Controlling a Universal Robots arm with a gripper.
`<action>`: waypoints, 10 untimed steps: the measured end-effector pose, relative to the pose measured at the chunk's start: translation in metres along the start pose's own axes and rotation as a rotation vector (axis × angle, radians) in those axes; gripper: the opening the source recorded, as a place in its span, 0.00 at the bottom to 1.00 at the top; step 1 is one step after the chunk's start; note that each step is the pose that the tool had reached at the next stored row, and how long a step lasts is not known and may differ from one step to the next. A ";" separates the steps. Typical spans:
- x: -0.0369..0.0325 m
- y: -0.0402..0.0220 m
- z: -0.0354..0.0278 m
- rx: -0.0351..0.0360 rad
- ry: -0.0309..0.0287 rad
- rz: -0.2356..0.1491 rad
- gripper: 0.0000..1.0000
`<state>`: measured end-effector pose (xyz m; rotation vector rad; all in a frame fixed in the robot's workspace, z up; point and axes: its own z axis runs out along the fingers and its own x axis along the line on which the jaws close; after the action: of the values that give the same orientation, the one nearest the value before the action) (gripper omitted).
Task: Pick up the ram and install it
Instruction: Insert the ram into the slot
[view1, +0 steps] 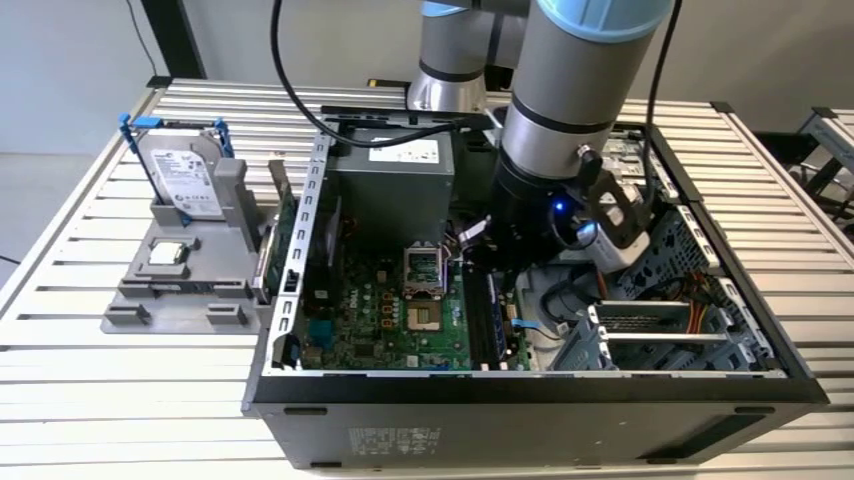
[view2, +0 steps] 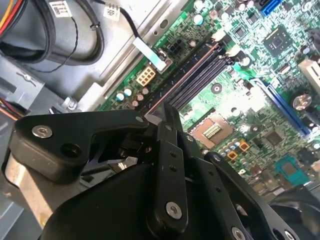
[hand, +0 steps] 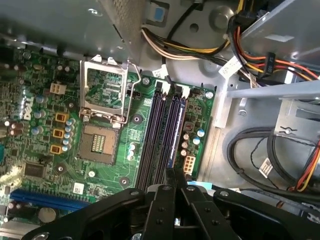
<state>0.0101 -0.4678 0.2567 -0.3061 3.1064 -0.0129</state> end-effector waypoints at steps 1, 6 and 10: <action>0.0000 0.0000 -0.0005 -0.0005 -0.0003 -0.010 0.00; 0.0000 0.0000 -0.0018 -0.0011 -0.0006 -0.052 0.00; 0.0000 0.0000 -0.0029 -0.0016 -0.0007 -0.073 0.00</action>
<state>0.0101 -0.4678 0.2596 -0.4189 3.0930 -0.0114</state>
